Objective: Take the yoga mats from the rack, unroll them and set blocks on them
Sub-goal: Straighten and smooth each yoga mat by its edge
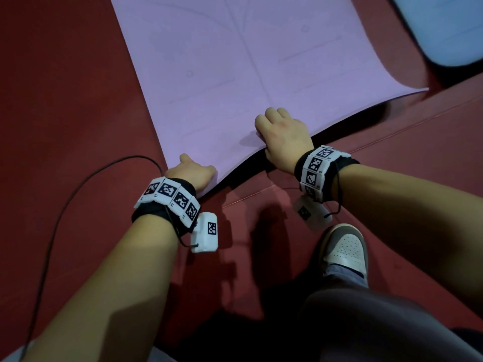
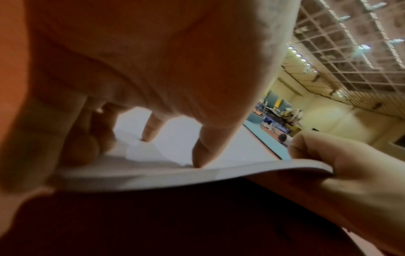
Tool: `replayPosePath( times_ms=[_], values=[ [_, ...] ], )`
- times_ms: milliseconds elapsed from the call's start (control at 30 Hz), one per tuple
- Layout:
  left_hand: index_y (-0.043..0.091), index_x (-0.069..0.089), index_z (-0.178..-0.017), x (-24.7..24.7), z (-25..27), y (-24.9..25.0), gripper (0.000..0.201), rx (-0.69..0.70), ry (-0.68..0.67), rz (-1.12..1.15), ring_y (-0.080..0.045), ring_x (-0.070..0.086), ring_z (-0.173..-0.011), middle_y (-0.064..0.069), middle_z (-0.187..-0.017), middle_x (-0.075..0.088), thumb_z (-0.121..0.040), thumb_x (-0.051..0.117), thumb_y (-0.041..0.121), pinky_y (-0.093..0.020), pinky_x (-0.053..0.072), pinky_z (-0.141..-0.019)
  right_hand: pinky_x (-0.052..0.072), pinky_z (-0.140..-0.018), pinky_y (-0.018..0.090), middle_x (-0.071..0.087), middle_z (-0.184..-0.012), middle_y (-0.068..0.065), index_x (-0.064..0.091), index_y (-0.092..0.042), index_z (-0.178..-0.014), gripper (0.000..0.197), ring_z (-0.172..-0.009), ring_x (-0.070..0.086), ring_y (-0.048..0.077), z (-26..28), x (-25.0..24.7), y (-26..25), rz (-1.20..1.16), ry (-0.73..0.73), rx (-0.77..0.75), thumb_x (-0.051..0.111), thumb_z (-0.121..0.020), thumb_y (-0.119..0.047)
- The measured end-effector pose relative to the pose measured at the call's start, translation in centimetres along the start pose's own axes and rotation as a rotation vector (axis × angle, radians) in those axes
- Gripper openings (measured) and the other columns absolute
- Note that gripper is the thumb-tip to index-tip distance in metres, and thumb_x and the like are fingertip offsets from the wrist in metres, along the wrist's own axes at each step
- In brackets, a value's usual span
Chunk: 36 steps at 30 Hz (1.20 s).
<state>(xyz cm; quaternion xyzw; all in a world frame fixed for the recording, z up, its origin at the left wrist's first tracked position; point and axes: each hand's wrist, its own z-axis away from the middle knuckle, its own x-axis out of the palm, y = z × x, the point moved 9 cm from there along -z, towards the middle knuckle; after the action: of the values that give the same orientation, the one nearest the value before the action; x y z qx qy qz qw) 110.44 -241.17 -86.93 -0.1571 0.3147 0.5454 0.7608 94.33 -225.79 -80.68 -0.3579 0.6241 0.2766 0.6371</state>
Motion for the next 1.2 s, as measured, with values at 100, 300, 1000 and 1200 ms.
replayPosePath(
  times_ms=[100,300,1000,1200],
  values=[
    [0.008,0.024,-0.147,-0.3,0.3,0.0,0.075,-0.009,-0.015,-0.058,-0.039,0.048,-0.127,-0.020,-0.141,0.048,-0.093,0.048,0.054,-0.040,0.040,-0.098,0.020,-0.048,0.030,0.053,-0.088,0.010,0.052,-0.011,-0.088,0.029,-0.078,0.051,0.033,-0.1,-0.7,0.2,-0.013,0.012,0.019,0.065,-0.065,0.000],
    [0.016,0.014,-0.151,1.0,0.3,-1.0,0.094,-0.061,-0.086,0.094,-0.044,0.051,-0.125,-0.022,-0.143,0.045,-0.081,0.049,0.069,-0.052,0.043,-0.105,0.024,-0.050,0.033,0.053,-0.094,0.011,0.052,-0.010,-0.094,0.030,-0.084,0.050,0.034,0.2,-1.0,0.1,-0.052,-0.020,0.035,0.060,-0.067,0.001],
    [0.005,0.059,-0.111,2.8,4.3,5.6,0.044,-0.219,-0.548,1.688,-0.034,0.068,-0.098,-0.019,-0.100,0.072,-0.089,0.069,0.041,-0.056,0.050,-0.086,0.030,-0.056,0.035,0.050,-0.102,0.008,0.049,-0.011,-0.100,0.033,-0.093,0.047,0.031,1.7,-0.4,1.7,-0.141,-0.131,0.019,0.055,-0.069,-0.003],
    [0.004,0.061,-0.100,2.0,3.8,5.7,0.032,-0.171,-0.500,1.663,-0.032,0.071,-0.058,-0.014,-0.077,0.072,-0.098,0.058,0.036,-0.041,0.053,-0.041,0.034,-0.057,0.036,0.050,-0.103,0.008,0.049,-0.011,-0.100,0.032,-0.094,0.047,0.031,2.0,0.4,1.7,-0.164,-0.170,0.008,0.055,-0.070,-0.002]
  ],
)
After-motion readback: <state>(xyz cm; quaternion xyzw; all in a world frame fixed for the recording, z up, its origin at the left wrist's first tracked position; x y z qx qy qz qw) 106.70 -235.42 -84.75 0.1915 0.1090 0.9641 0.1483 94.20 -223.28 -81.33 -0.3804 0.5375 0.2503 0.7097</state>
